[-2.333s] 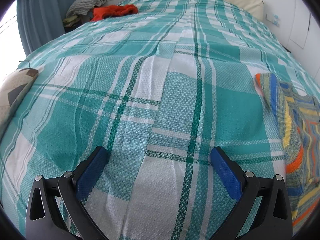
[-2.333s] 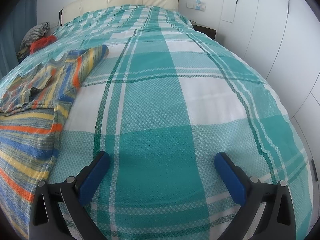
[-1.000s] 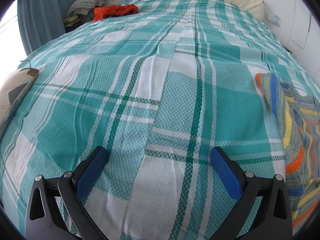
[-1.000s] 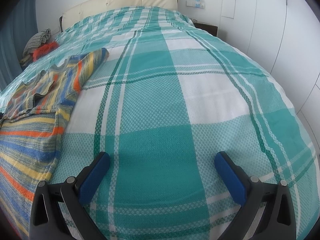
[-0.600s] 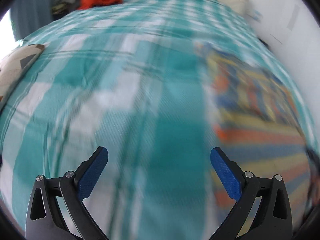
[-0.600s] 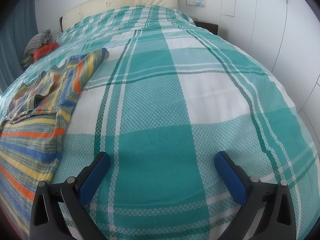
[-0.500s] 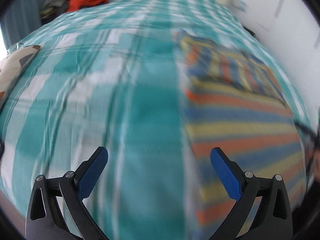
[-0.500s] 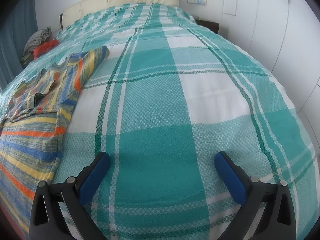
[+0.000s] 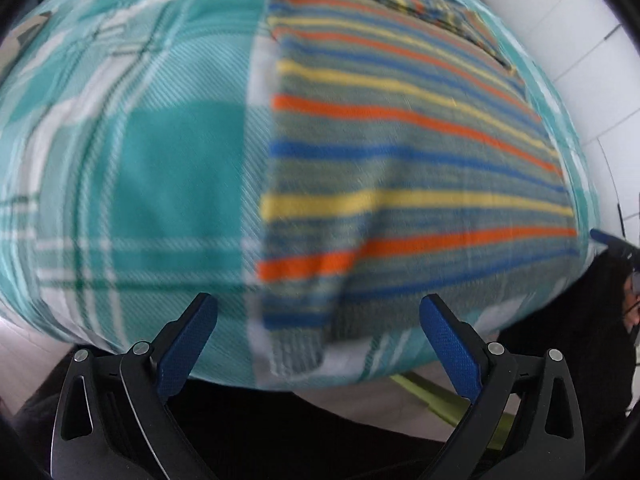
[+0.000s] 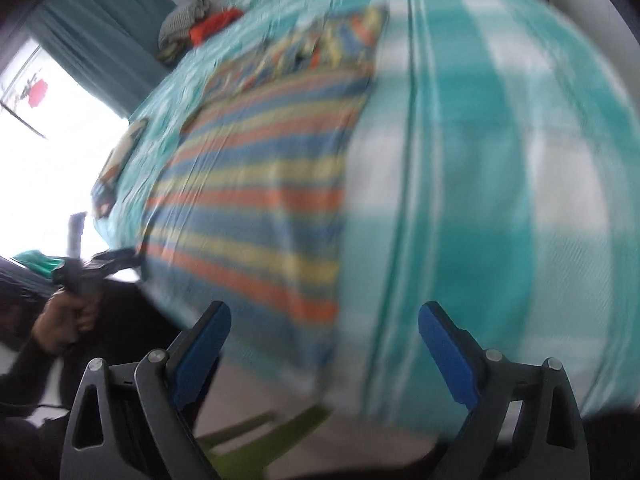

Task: Fold small clothes
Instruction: 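Grasp the sweater hem with the left gripper while the right gripper grasps the hem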

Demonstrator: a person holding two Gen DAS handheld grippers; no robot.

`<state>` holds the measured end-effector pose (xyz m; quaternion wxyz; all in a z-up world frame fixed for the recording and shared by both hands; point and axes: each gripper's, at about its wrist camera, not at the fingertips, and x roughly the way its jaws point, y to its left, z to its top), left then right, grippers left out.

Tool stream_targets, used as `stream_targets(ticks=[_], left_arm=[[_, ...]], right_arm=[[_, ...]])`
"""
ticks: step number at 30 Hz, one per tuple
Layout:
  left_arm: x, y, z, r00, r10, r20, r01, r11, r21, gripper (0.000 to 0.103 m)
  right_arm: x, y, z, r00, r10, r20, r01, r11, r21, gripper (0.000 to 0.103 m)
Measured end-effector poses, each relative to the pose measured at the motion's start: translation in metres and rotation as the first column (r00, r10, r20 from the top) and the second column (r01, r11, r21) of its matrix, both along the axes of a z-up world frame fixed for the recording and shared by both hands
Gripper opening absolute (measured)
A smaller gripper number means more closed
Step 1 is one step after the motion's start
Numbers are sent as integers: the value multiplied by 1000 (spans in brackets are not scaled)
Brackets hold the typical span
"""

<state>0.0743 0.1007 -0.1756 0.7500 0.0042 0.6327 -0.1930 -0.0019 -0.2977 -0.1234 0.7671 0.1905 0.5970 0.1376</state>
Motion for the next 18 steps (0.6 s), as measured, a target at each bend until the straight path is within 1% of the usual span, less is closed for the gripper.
stream_targets(ticks=[1, 2, 3, 4, 5, 6, 7, 8, 9, 11, 13, 14, 16, 17, 18], left_arm=[[-2, -2, -3, 1000, -3, -12, 3, 1000, 2, 100], [-5, -4, -6, 1000, -9, -23, 9, 1000, 6, 98], [-7, -6, -9, 999, -22, -35, 22, 1000, 22, 91], [-8, -8, -11, 999, -29, -40, 30, 999, 33, 86], [-10, -9, -11, 998, -33, -47, 35, 999, 39, 79], [-11, -9, -11, 998, -31, -53, 33, 999, 37, 75], [-10, -8, -11, 998, -22, -59, 24, 999, 29, 73], [-8, -6, -11, 998, -9, -66, 11, 1000, 23, 68], [-5, -4, -12, 997, 8, -76, -7, 1000, 16, 66], [-3, 5, -12, 995, 32, -92, -33, 999, -8, 67], [0, 12, -10, 992, 66, -108, -70, 997, -36, 68], [1, 16, -9, 991, 77, -110, -83, 995, -52, 71], [3, 21, -10, 989, 91, -120, -101, 992, -76, 71], [5, 21, -11, 988, 91, -124, -101, 992, -74, 67], [6, 19, -13, 989, 86, -121, -93, 994, -55, 54]], right_arm=[[-6, 9, -8, 999, 10, -37, -9, 1000, 16, 87], [-6, 12, -14, 998, 17, -57, -16, 1000, 16, 82], [-7, 18, -20, 997, 26, -72, -25, 1000, 13, 75], [-6, 23, -27, 995, 32, -90, -31, 999, 14, 71], [-5, 28, -33, 993, 38, -112, -34, 999, 30, 65], [-5, 32, -37, 992, 39, -120, -34, 998, 45, 62], [-4, 37, -40, 991, 43, -123, -36, 997, 63, 60], [-1, 41, -42, 991, 49, -126, -40, 997, 70, 58], [1, 43, -43, 990, 53, -128, -44, 996, 71, 56], [4, 45, -46, 990, 51, -134, -42, 997, 66, 54], [7, 44, -48, 989, 30, -147, -18, 996, 82, 54], [6, 41, -47, 989, 13, -147, 0, 996, 90, 54], [2, 34, -43, 991, -5, -136, 18, 995, 97, 54], [3, 33, -42, 991, -7, -132, 20, 995, 101, 54], [3, 32, -43, 992, -11, -129, 24, 994, 106, 54]])
